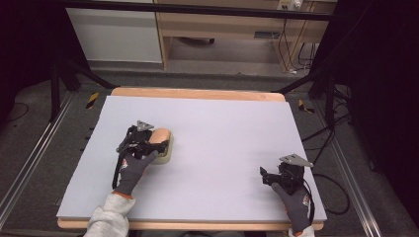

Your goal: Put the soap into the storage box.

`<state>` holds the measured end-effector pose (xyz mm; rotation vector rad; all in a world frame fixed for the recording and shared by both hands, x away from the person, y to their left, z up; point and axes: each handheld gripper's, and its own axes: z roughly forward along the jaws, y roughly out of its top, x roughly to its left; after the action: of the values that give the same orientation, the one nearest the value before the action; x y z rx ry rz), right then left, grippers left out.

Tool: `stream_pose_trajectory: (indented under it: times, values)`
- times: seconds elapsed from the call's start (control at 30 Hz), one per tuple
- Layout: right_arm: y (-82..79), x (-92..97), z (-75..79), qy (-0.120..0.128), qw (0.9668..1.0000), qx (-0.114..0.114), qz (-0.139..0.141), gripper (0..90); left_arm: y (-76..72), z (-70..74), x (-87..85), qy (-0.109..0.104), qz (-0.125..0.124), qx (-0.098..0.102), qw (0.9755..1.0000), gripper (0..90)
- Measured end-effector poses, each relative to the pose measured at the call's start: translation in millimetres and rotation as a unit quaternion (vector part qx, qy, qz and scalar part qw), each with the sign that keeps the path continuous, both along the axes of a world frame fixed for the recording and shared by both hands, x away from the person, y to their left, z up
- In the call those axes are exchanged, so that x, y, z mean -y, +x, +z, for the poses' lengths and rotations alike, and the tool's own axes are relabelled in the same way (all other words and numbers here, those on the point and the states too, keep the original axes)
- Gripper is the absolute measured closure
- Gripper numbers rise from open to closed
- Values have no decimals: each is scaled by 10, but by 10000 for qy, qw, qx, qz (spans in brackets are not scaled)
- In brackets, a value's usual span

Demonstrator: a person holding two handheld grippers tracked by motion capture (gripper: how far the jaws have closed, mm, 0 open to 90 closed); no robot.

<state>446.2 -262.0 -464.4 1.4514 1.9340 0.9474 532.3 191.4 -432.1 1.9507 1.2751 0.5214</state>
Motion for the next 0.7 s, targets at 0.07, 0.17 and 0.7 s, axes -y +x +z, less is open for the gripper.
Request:
stream_pose_trajectory:
  times: [0.07, 0.17, 0.7]
  values:
    - [-5, -1, 3, -3, 10000, 6, 10, 67, 13, -21, -10, 38, 21, -17, 10000, 318]
    - [3, 0, -2, -18, 10000, 7, 17, 67, 27, -50, -14, 29, 43, -40, 10000, 318]
    - [2, -7, -6, -10, 10000, -8, 12, 67, 70, -188, 24, 268, 8, -212, 9994, 318]
